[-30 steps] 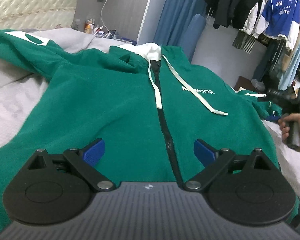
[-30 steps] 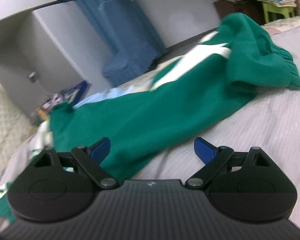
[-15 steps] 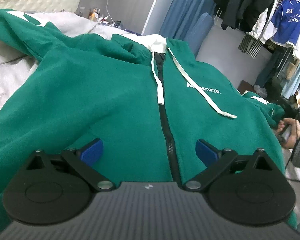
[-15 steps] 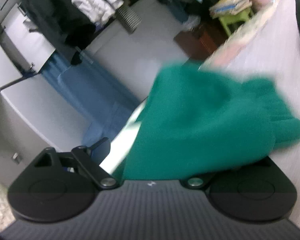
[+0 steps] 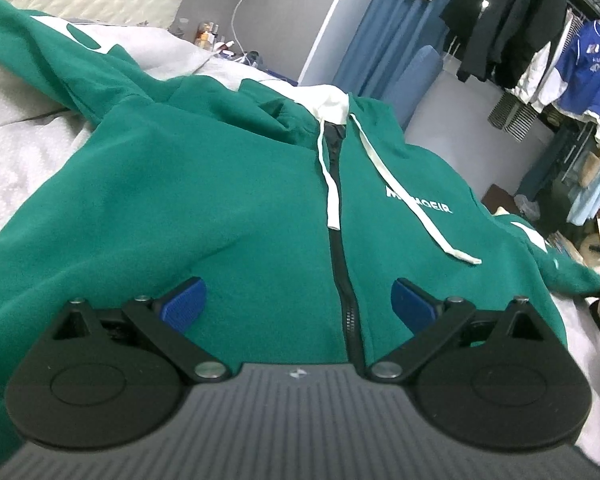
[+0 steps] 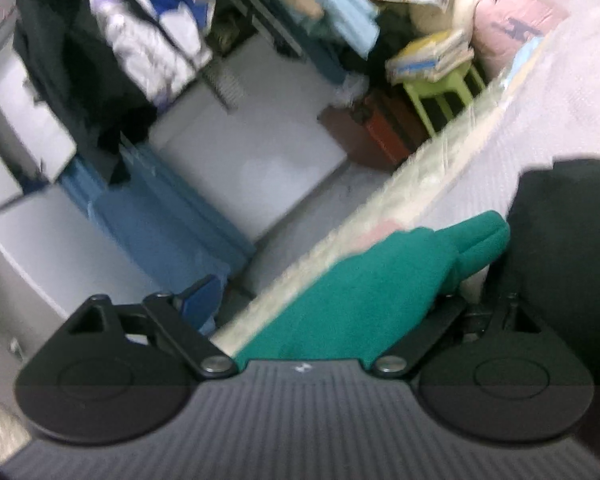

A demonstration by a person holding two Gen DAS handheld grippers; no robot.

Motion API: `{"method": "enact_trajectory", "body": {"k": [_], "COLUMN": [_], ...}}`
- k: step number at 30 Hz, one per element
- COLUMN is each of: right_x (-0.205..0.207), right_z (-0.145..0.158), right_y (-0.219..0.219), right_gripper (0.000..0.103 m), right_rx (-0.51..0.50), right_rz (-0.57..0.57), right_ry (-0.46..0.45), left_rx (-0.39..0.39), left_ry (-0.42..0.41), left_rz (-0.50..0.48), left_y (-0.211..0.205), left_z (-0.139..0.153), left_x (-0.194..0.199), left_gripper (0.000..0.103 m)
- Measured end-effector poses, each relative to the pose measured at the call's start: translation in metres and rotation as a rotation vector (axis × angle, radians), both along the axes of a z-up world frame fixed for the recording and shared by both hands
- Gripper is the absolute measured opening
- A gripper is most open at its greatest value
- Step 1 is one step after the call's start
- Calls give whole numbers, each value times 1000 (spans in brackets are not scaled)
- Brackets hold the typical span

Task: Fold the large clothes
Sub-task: 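Lift the held sleeve with the right gripper and carry it over the body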

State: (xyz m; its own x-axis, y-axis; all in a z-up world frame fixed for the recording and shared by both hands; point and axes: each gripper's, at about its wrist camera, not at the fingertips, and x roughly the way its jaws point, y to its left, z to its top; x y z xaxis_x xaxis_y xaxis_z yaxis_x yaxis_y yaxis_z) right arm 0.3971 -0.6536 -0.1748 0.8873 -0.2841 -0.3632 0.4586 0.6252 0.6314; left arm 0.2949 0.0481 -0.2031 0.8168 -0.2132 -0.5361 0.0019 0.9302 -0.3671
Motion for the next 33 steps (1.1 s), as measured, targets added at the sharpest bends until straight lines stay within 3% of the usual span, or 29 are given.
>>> {"method": "enact_trajectory", "body": {"k": [7, 14, 16, 20, 23, 26, 29, 33], "right_x": [-1, 16, 18, 16, 11, 14, 12, 11], "right_z": [-33, -28, -23, -21, -15, 7, 42, 100], "right_y": [21, 4, -9, -27, -31, -21, -6, 37], "right_gripper": [92, 93, 73, 14, 9, 8, 8, 8], "right_rx": [143, 114, 99, 35, -6, -114, -202, -418], "right_rz": [79, -10, -43, -129, -137, -122, -101, -20], "right_ry": [44, -23, -37, 45, 22, 49, 23, 23], "left_rx": [13, 42, 78, 198, 208, 208, 201, 191], "left_ry": [-7, -4, -7, -3, 4, 19, 35, 54], "left_rz": [11, 22, 23, 34, 37, 56, 72, 86], "left_y": [1, 0, -4, -15, -16, -12, -6, 3], "left_z": [3, -1, -3, -7, -7, -5, -2, 6], "left_x": [-9, -6, -1, 6, 10, 13, 10, 2], "left_gripper": [100, 100, 100, 100, 100, 100, 100, 100]}}
